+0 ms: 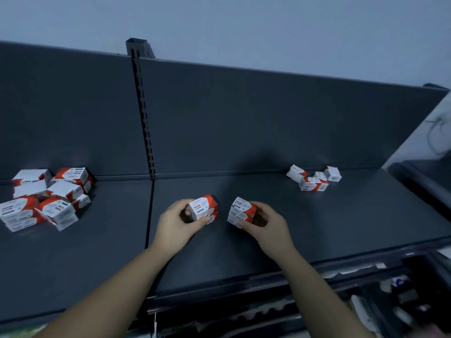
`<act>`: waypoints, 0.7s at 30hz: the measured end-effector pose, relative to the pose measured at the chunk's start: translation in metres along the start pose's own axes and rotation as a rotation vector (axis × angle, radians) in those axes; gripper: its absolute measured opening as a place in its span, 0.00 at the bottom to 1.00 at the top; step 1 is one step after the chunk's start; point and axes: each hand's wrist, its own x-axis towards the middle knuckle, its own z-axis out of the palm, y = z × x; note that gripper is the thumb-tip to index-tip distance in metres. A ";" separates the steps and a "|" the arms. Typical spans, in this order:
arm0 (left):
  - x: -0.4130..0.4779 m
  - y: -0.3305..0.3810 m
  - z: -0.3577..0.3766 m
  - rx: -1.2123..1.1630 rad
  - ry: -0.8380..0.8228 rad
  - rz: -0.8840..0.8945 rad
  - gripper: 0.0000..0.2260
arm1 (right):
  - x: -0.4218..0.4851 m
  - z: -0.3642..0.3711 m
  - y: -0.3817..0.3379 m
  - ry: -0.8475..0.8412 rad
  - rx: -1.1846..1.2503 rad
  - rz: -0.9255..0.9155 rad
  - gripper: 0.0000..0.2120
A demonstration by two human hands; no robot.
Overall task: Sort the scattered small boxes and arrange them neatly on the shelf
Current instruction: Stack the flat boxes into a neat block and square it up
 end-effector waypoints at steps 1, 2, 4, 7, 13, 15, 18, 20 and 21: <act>-0.007 0.003 -0.004 0.030 0.017 0.014 0.16 | -0.005 -0.001 -0.002 -0.005 -0.004 -0.008 0.22; -0.014 0.004 -0.008 0.051 0.029 0.023 0.16 | -0.008 0.000 -0.005 -0.014 -0.005 -0.014 0.22; -0.028 0.005 -0.018 0.060 0.039 0.026 0.16 | -0.016 0.002 -0.013 -0.040 -0.010 -0.038 0.22; -0.046 0.009 -0.033 0.043 0.054 0.024 0.16 | -0.028 0.011 -0.027 -0.086 -0.029 -0.085 0.22; -0.087 0.021 -0.060 0.004 0.102 0.009 0.17 | -0.067 0.031 -0.046 -0.146 0.012 -0.130 0.21; -0.104 0.029 -0.069 -0.019 0.123 -0.002 0.17 | -0.083 0.038 -0.049 -0.158 0.034 -0.134 0.20; -0.127 0.036 -0.085 0.005 0.137 -0.015 0.17 | -0.106 0.048 -0.052 -0.179 0.027 -0.127 0.20; -0.140 0.036 -0.099 -0.007 0.156 -0.031 0.17 | -0.120 0.056 -0.057 -0.188 0.015 -0.125 0.20; -0.145 0.036 -0.106 -0.018 0.167 -0.037 0.17 | -0.125 0.060 -0.060 -0.195 0.016 -0.124 0.21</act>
